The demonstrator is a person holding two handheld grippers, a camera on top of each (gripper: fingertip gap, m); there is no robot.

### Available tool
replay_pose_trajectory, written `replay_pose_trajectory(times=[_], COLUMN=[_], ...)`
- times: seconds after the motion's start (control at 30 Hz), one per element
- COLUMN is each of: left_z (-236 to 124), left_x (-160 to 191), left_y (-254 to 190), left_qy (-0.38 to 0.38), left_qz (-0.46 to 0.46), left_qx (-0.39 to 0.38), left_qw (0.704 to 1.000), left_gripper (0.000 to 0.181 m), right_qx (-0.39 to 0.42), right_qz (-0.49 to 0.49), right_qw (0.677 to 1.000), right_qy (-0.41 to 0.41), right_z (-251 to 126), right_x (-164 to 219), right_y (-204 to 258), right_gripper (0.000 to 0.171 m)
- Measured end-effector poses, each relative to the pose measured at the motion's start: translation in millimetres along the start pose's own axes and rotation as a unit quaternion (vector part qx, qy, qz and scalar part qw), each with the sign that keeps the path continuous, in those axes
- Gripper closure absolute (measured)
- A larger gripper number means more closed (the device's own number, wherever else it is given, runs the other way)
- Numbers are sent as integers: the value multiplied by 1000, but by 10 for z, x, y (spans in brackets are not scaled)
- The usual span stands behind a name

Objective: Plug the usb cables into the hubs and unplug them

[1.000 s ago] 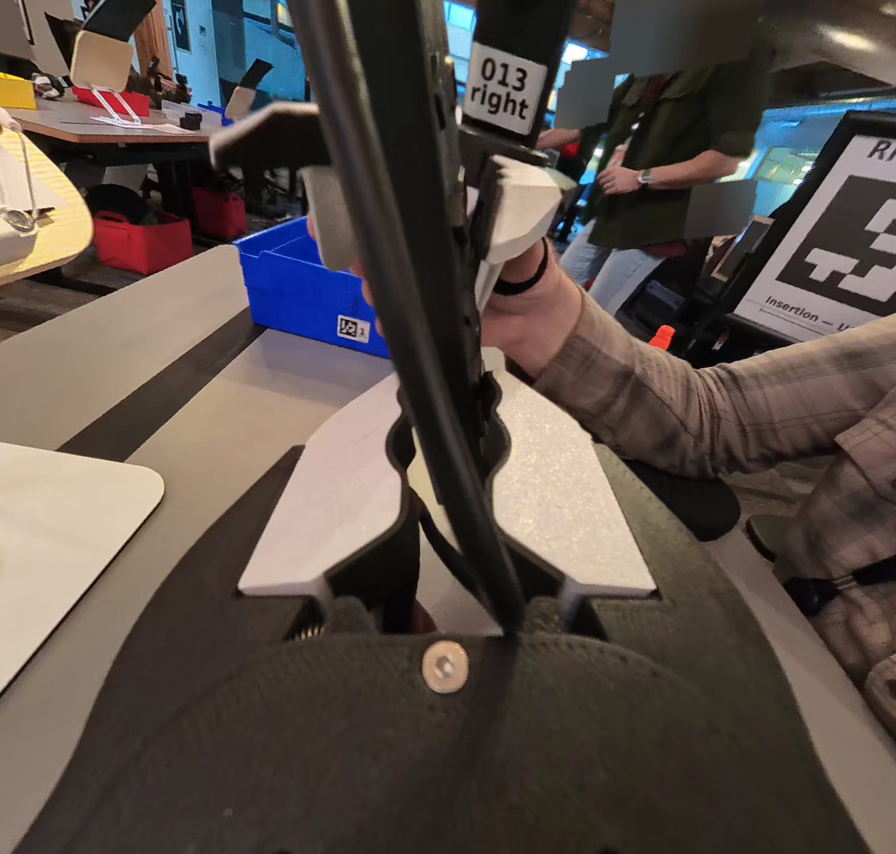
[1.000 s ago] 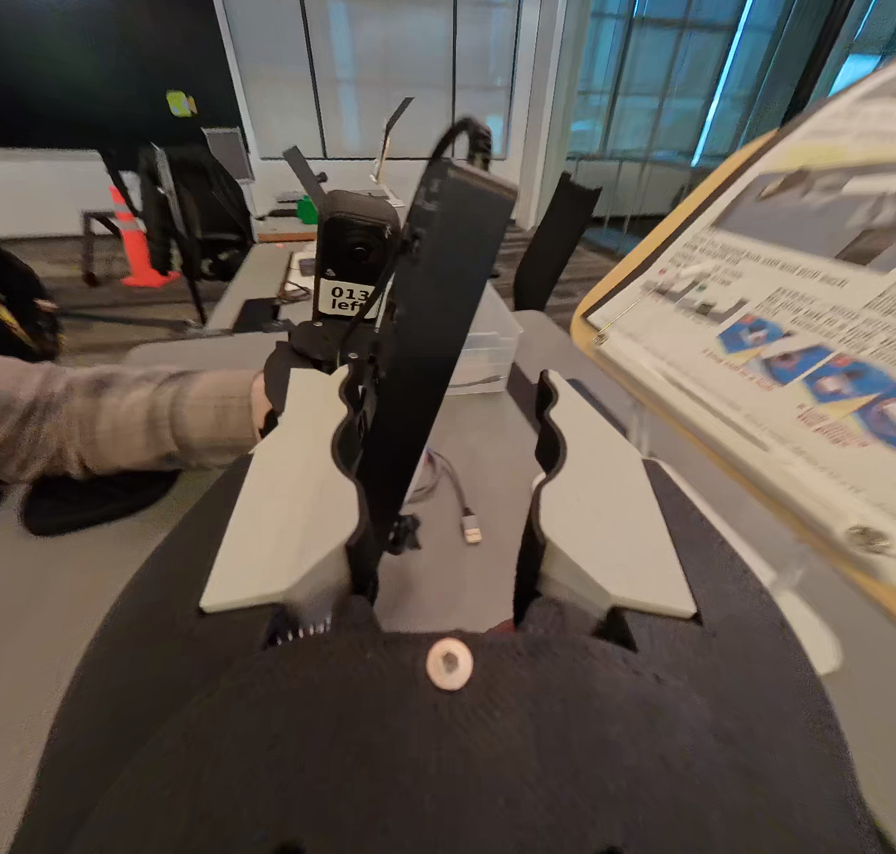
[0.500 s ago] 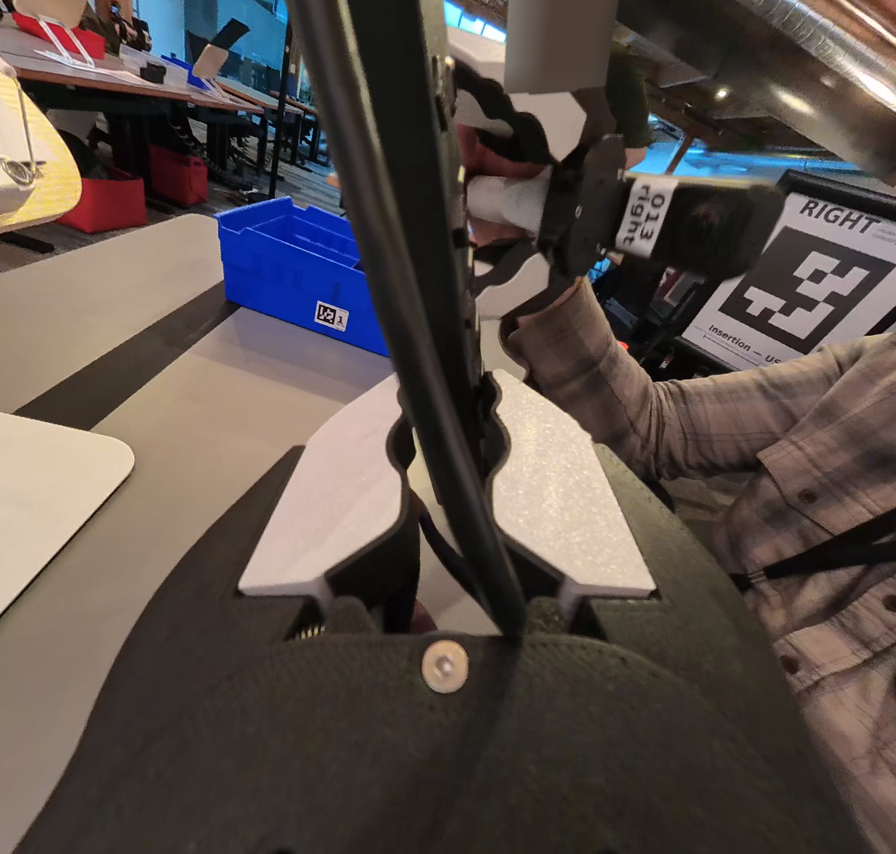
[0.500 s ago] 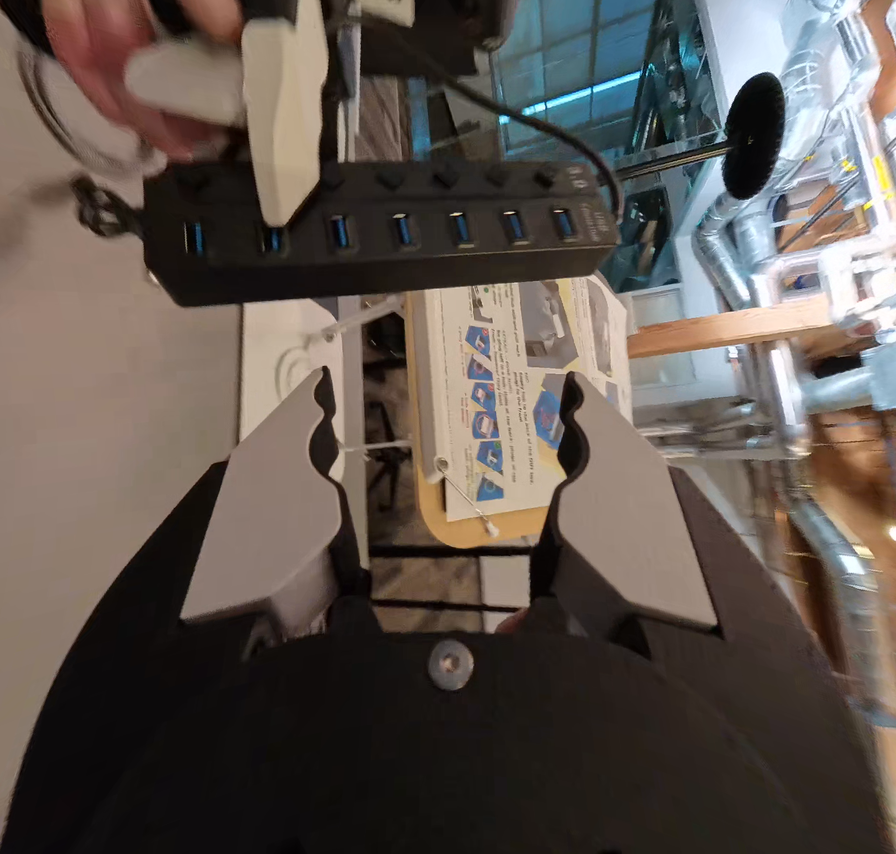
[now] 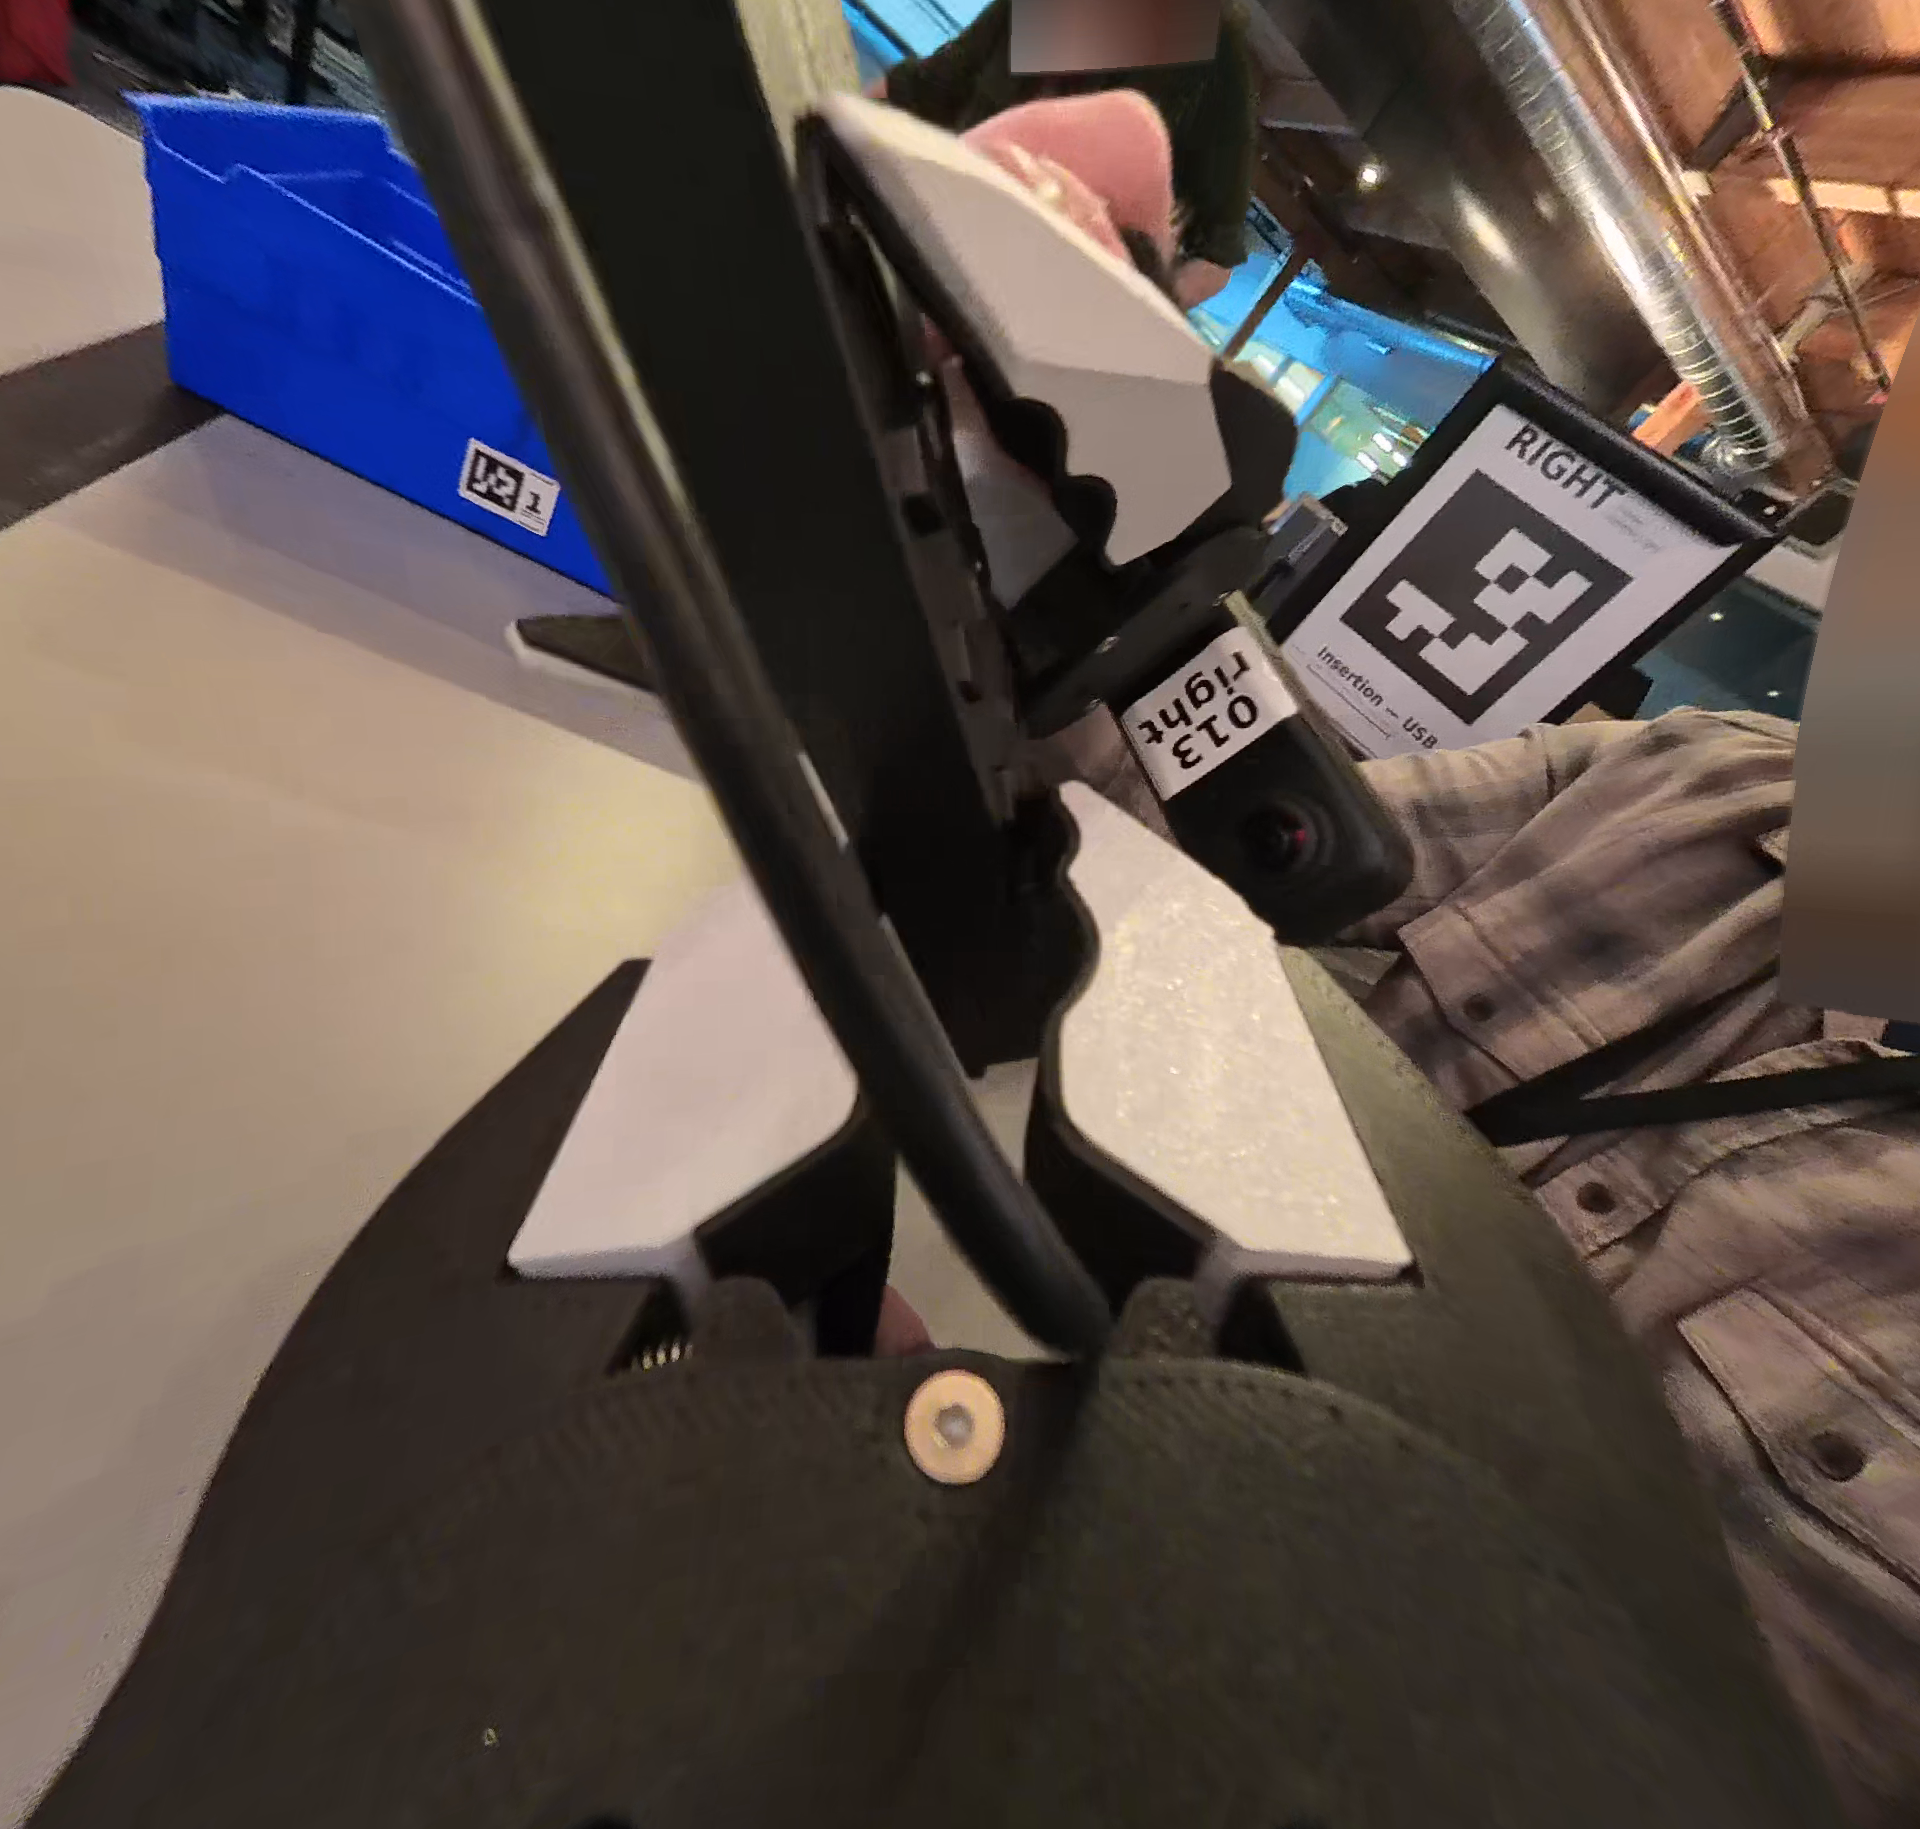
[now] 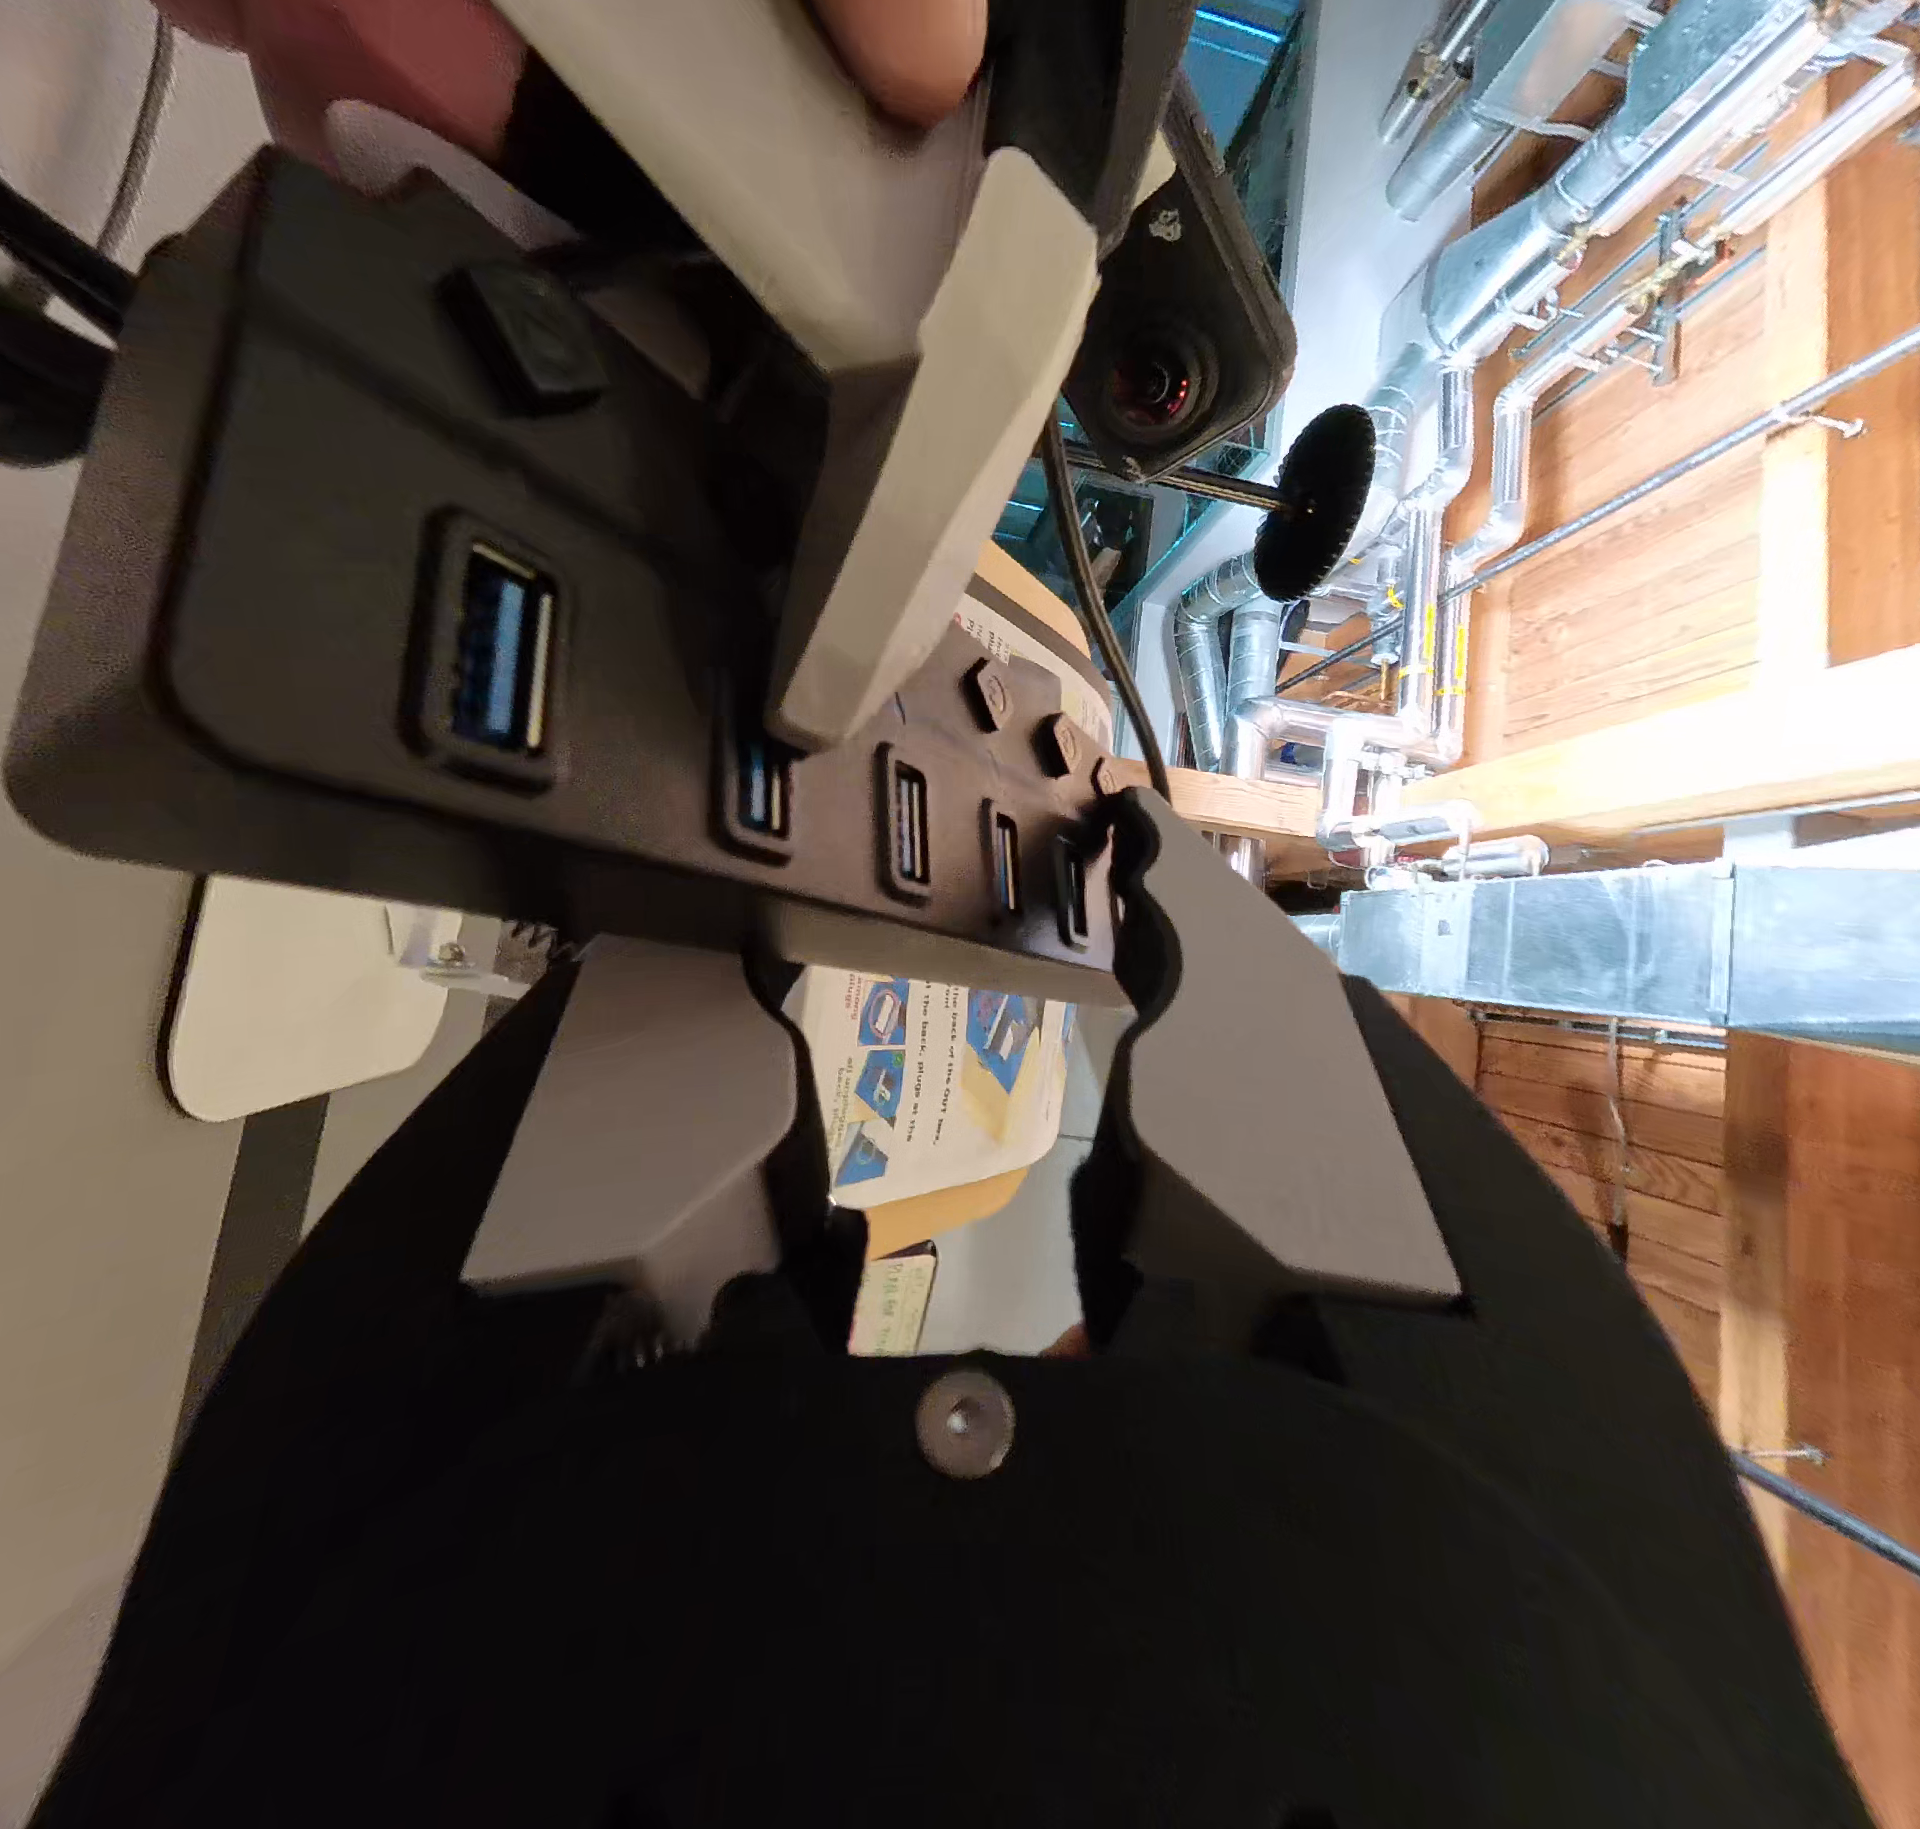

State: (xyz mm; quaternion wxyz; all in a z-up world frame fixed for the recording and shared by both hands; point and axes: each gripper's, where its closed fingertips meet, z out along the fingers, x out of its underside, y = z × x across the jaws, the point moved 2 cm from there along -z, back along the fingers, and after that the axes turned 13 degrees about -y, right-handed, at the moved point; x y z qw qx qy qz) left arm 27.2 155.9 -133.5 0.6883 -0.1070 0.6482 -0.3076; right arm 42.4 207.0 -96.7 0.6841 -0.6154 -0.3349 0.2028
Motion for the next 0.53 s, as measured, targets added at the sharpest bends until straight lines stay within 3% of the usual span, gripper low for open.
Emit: replay_pose_trajectory(times=[0.13, 0.43, 0.53], left_z=[18, -60, -134], left_x=[-77, -388, -502], left_y=[-93, 31, 44], left_qy=[-25, -70, -79], left_qz=[-32, 48, 86], left_qx=[31, -96, -133], left_qw=[999, 992, 984], left_gripper=[147, 98, 89], right_qx=[15, -35, -23], right_qz=[23, 156, 171], right_qw=[999, 986, 983], right_qy=[19, 45, 63], right_z=[-17, -30, -68], right_x=[61, 216, 319], right_y=[-6, 82, 21], right_gripper=[142, 148, 148])
